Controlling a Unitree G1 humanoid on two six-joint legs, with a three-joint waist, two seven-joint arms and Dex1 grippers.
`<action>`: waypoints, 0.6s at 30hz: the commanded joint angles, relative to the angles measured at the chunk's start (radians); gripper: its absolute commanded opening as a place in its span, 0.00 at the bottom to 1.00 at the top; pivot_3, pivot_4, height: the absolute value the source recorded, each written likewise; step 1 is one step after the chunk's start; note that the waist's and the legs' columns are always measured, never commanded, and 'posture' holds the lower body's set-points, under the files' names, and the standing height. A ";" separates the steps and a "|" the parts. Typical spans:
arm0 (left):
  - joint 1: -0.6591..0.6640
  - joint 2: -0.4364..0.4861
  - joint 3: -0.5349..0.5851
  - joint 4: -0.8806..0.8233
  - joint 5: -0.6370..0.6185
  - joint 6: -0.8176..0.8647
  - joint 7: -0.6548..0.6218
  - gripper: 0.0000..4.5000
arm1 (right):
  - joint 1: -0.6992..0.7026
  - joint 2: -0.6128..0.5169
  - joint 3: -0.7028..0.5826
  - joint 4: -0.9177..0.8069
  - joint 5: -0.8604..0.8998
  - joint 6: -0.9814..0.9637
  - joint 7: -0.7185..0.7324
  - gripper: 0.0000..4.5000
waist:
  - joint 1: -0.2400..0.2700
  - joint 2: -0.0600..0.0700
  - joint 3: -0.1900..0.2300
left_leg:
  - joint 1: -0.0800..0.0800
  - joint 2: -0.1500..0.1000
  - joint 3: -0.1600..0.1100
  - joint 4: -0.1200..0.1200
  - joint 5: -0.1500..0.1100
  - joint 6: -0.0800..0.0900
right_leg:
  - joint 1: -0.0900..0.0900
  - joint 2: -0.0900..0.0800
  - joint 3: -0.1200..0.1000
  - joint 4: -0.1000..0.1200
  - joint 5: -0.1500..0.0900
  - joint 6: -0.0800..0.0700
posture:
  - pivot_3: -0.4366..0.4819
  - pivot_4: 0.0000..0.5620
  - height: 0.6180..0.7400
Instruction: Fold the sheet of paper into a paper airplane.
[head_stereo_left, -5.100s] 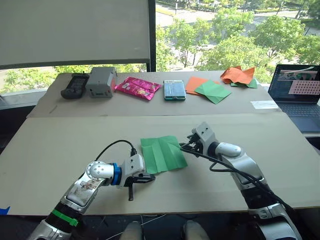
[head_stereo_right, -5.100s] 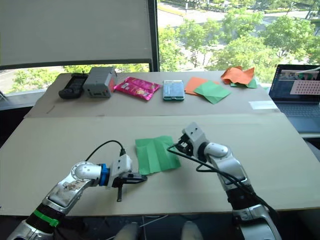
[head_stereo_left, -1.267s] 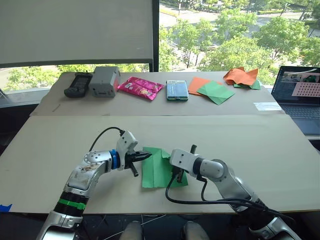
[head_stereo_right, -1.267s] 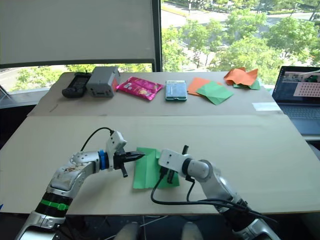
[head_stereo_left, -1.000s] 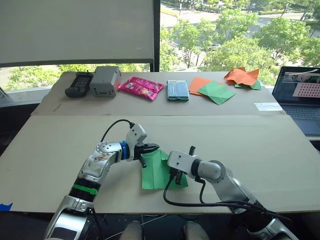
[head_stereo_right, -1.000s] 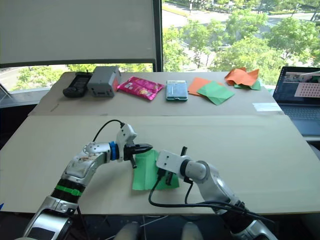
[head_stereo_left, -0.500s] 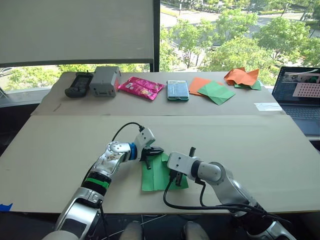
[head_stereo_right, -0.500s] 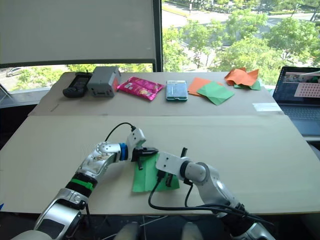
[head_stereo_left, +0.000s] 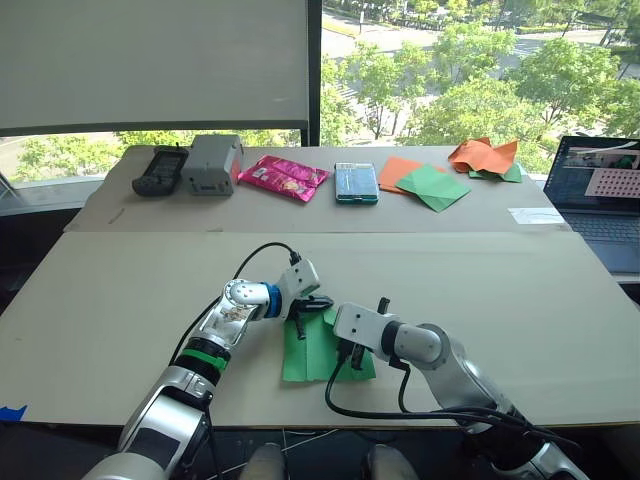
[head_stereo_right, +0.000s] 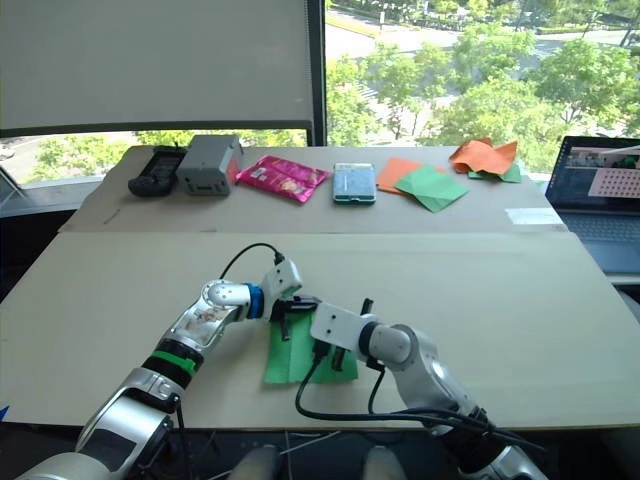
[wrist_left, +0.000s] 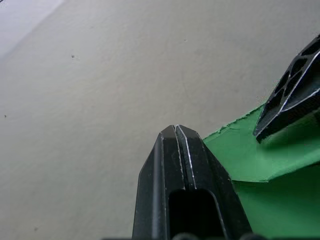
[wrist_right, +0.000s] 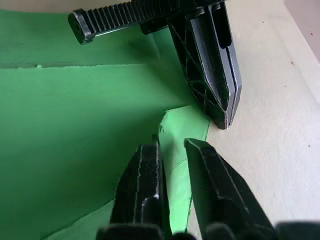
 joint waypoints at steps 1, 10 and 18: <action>0.022 0.003 -0.028 0.038 0.044 0.003 -0.001 0.00 | -0.009 0.035 -0.056 -0.061 0.067 0.052 0.018 0.47 | 0.000 0.000 0.000 | 0.000 0.000 0.000 0.000 0.000 0.000 | 0.000 0.000 0.000 0.000 0.000 0.000 | 0.48 0.27 0.72; 0.048 -0.006 -0.014 0.034 0.039 0.000 0.018 0.00 | -0.072 0.162 -0.245 -0.097 0.296 0.281 0.005 0.47 | 0.001 0.000 0.000 | 0.003 0.000 0.000 0.000 0.000 0.000 | 0.004 0.000 -0.001 0.000 0.000 0.000 | 0.48 0.27 0.72; 0.074 -0.014 0.002 -0.003 0.028 0.018 0.025 0.00 | -0.088 0.160 -0.186 0.030 0.271 0.259 -0.078 0.00 | -0.001 0.001 -0.001 | 0.002 0.000 0.000 0.000 0.000 0.000 | 0.003 0.000 -0.001 0.000 0.000 0.000 | 0.48 0.27 0.72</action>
